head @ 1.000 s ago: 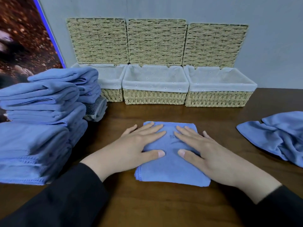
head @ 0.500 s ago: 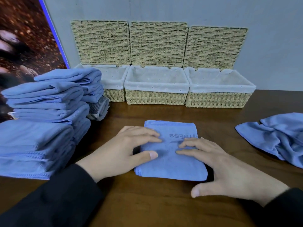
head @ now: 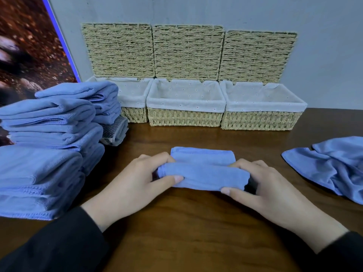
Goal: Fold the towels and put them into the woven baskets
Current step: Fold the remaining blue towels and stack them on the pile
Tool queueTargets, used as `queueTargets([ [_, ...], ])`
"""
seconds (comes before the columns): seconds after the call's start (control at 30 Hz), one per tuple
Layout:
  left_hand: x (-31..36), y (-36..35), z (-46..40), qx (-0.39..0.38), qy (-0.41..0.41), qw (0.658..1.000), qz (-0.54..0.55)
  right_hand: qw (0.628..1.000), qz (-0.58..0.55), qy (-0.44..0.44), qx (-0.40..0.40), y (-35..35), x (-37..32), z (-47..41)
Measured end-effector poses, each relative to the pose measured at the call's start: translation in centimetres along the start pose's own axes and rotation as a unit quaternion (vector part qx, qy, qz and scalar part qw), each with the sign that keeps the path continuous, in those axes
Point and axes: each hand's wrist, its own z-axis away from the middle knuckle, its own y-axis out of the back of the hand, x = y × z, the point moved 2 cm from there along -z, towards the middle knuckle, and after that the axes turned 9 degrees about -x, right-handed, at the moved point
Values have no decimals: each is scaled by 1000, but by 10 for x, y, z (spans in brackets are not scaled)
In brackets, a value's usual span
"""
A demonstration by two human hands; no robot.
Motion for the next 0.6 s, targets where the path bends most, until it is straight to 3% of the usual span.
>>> queueTargets([
  [0.23,11,0,-5,35,62,978,195,975,-216,13,54,1,-14,-1],
  [0.3,10,-4,-10,53,81,970,225,967,-237,-5,93,-2,-14,-6],
  [0.37,8,-7,-15,66,106,966,226,972,-178,-26,149,-5,-8,-10],
  [0.43,4,-9,-19,77,143,973,165,981,-74,-39,176,-7,-3,-14],
  [0.5,0,-5,-19,119,141,982,28,983,13,-15,185,-10,-2,-17],
  [0.57,9,-1,-16,157,42,983,-83,974,92,43,204,-13,-4,-20],
  [0.6,15,-1,-14,141,-8,982,-123,969,120,67,206,-16,-4,-21],
])
